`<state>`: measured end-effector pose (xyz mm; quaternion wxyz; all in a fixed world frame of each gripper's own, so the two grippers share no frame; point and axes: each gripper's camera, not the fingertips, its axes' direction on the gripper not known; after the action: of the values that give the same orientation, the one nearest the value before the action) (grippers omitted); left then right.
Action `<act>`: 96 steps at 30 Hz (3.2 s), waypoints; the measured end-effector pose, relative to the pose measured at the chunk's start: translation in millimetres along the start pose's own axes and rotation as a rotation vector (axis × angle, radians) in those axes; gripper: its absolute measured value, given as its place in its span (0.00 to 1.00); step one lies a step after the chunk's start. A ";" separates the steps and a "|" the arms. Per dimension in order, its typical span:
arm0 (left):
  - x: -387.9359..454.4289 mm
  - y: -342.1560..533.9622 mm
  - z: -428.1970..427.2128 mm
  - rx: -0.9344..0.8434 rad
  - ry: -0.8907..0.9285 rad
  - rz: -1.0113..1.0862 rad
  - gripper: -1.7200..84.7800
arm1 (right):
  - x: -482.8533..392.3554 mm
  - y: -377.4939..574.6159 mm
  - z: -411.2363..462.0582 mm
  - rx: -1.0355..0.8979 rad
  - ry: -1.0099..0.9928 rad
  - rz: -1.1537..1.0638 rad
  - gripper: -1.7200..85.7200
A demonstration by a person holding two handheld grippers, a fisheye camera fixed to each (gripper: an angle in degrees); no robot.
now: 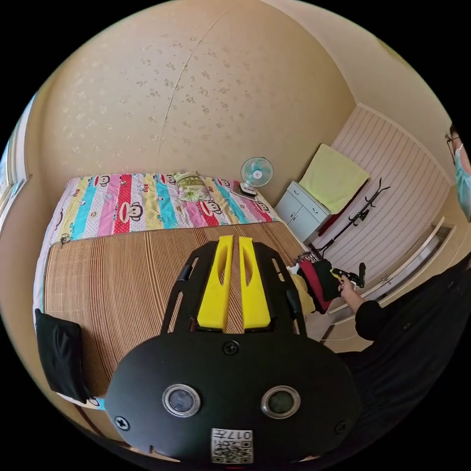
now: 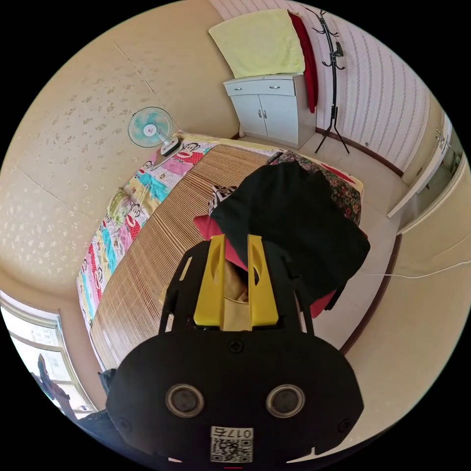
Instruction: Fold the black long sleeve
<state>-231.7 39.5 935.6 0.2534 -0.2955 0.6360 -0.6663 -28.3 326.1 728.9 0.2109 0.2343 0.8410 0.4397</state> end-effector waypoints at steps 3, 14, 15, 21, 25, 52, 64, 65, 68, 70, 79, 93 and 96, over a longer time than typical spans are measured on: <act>-6.3 9.6 29.9 0.003 0.142 -0.021 0.01 | 14.9 -13.3 19.1 -0.084 0.022 0.035 0.10; -27.4 46.4 90.4 0.043 0.203 0.033 0.01 | 36.9 -1.0 -118.1 0.176 -0.205 -0.098 0.04; -30.8 49.7 95.0 0.042 0.211 0.043 0.01 | 35.4 -1.0 -131.0 0.194 -0.227 -0.122 0.04; -61.2 65.8 112.6 0.051 0.285 -0.005 0.01 | 11.6 6.9 -262.4 0.387 -0.622 -0.462 0.03; -78.2 77.9 119.2 0.071 0.346 -0.005 0.01 | -14.3 22.3 -338.3 0.456 -1.001 -0.751 0.03; -52.3 47.3 129.9 0.136 0.288 0.543 0.11 | -233.0 70.1 -416.6 -0.035 -2.690 -1.251 0.03; -24.4 -2.9 177.8 0.045 0.657 0.642 0.15 | -219.0 71.8 -433.9 -0.182 -2.558 -1.412 0.03; -23.8 -5.1 186.7 0.023 0.748 0.637 0.15 | -218.1 71.1 -431.6 -0.185 -2.552 -1.405 0.03; -28.4 -7.4 199.7 0.027 0.925 0.619 0.12 | -214.4 67.7 -425.1 -0.190 -2.528 -1.403 0.03; -32.6 -11.0 202.8 0.046 1.004 0.618 0.08 | -210.9 63.7 -420.8 -0.183 -2.518 -1.401 0.03; -62.3 -44.7 225.0 -0.034 1.134 0.513 0.15 | -201.5 26.5 -390.1 -0.095 -2.610 -1.294 0.03; -86.7 -78.2 219.6 0.106 1.065 0.537 0.02 | -256.3 -28.7 -338.7 -0.122 -2.625 -1.188 0.03; -103.6 -101.0 201.4 0.186 1.133 0.534 0.02 | -264.3 -41.7 -315.0 -0.117 -2.424 -1.131 0.03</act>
<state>-11.4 -20.8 1032.1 0.0597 0.2952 0.6626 -0.6858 -1.9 -49.9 898.5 0.9802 0.0867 0.0853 -0.1561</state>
